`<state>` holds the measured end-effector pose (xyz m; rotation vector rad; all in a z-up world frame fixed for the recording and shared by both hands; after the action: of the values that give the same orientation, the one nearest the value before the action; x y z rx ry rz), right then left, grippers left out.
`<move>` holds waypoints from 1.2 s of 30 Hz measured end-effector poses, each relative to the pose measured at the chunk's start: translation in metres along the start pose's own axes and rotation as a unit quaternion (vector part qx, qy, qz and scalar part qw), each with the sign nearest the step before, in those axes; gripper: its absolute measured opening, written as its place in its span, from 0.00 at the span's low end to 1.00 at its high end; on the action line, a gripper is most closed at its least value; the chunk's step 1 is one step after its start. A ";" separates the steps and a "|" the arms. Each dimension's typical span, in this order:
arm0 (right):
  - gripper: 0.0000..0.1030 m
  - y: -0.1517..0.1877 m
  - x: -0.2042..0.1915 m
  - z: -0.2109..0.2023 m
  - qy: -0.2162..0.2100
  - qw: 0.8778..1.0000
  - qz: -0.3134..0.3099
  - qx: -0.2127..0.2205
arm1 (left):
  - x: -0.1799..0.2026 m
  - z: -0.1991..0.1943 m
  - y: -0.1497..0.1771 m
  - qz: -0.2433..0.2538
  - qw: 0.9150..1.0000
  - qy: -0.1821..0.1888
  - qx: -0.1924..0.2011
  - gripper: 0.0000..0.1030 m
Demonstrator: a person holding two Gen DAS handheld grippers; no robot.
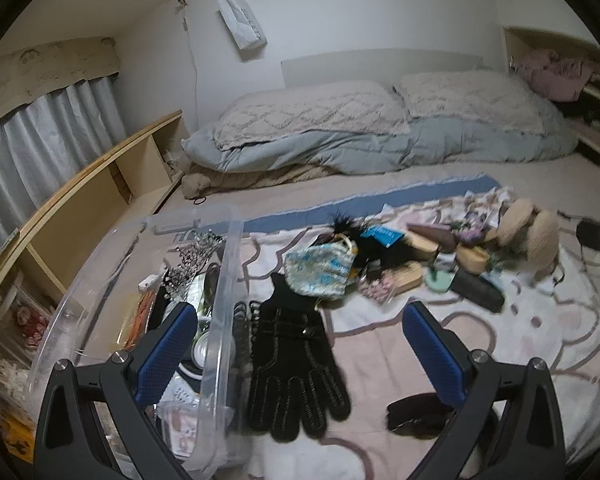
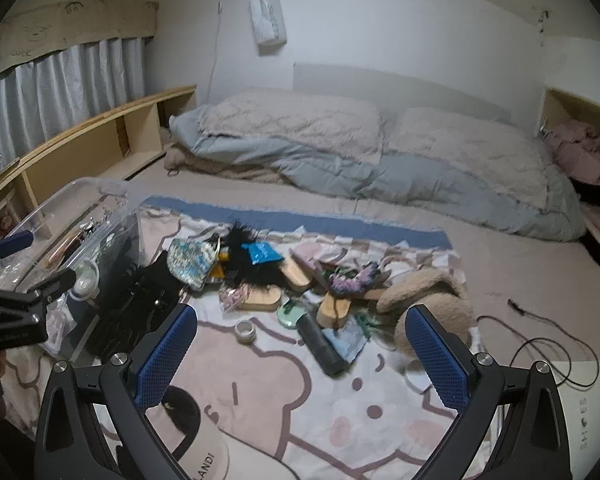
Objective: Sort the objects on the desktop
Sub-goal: 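Move the right tool toward the black knit gloves beside the clear box, then close the right gripper on the black knit gloves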
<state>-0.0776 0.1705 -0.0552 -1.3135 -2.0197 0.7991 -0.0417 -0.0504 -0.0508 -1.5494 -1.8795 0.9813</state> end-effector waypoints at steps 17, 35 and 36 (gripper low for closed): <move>1.00 0.010 -0.085 0.112 -0.184 0.971 -0.008 -0.151 | -0.018 0.021 0.024 0.013 0.997 0.027 -0.070 1.00; 0.68 0.066 -0.191 0.221 -0.328 0.892 0.009 -0.311 | -0.005 0.041 0.062 0.137 0.986 -0.017 -0.094 0.92; 0.68 0.066 -0.195 0.222 -0.331 0.891 0.005 -0.312 | -0.004 0.041 0.064 0.148 0.985 -0.018 -0.091 0.90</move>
<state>-0.1408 -0.0253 -0.2770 -1.5131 -2.9993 0.6771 -0.0330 -0.0569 -0.1261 -1.9749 -1.8403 0.9895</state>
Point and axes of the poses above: each gripper's, at about its wrist camera, not at the fingertips, and z roughly the way its jaws point, x to its right, y to its underside, the point moved 4 cm from there along z, roughly the way its jaws point, and after that the axes turned 12 degrees about -z, right-handed, at the moved point
